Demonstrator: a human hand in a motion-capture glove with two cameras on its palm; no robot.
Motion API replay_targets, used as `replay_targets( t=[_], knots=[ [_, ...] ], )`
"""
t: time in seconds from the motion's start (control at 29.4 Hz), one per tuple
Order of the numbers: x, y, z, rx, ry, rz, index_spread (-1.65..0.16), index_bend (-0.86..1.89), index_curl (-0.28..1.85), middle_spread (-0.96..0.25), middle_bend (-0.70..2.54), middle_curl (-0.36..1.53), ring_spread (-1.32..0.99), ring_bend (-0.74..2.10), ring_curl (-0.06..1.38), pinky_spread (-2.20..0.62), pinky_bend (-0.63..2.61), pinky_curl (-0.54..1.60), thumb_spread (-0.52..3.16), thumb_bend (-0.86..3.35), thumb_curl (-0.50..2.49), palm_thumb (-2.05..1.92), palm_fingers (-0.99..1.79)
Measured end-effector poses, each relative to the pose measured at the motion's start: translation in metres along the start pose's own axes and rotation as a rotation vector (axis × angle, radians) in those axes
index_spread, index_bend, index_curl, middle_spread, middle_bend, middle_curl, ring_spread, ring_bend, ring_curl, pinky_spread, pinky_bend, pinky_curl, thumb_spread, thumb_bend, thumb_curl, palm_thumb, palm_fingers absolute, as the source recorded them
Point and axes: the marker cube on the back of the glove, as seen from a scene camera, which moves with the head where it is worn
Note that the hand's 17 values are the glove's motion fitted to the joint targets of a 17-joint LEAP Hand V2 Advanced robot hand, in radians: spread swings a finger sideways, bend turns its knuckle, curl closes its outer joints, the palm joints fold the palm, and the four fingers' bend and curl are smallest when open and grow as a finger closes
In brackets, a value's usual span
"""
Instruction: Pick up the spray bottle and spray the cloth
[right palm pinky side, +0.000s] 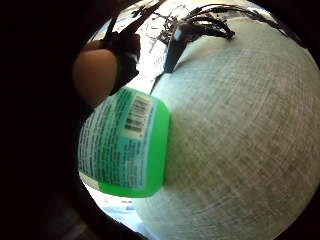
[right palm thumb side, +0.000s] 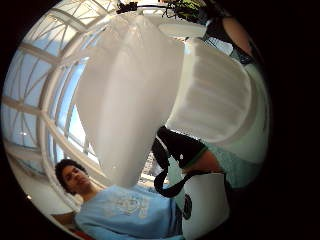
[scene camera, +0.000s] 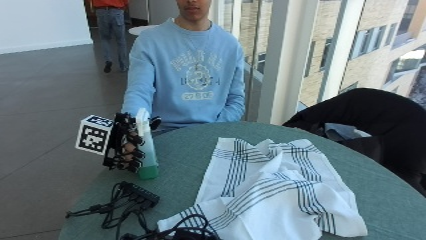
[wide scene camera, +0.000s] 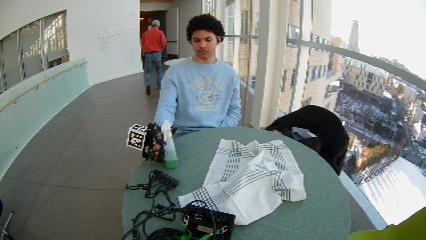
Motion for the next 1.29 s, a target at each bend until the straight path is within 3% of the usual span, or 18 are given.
replay_targets(
  t=[0.27,0.68,1.29],
  knots=[
    [-0.003,-0.011,0.012,0.075,0.005,-0.011,-0.36,0.13,0.26,-0.1,0.18,0.38,-0.02,0.36,0.36,0.23,0.26,0.36,0.97,-0.01,0.31,0.58,0.75],
    [-0.004,-0.017,0.014,0.171,0.014,-0.044,-0.3,0.2,0.35,-0.09,0.19,0.39,-0.07,0.38,0.36,0.21,0.17,0.33,0.9,0.08,0.43,0.9,1.02],
    [-0.092,-0.056,0.026,-0.121,0.079,-0.124,-0.25,0.18,0.43,-0.09,0.19,0.42,-0.07,0.46,0.4,0.15,0.18,0.31,0.87,-0.02,0.49,0.9,1.13]
  ],
)
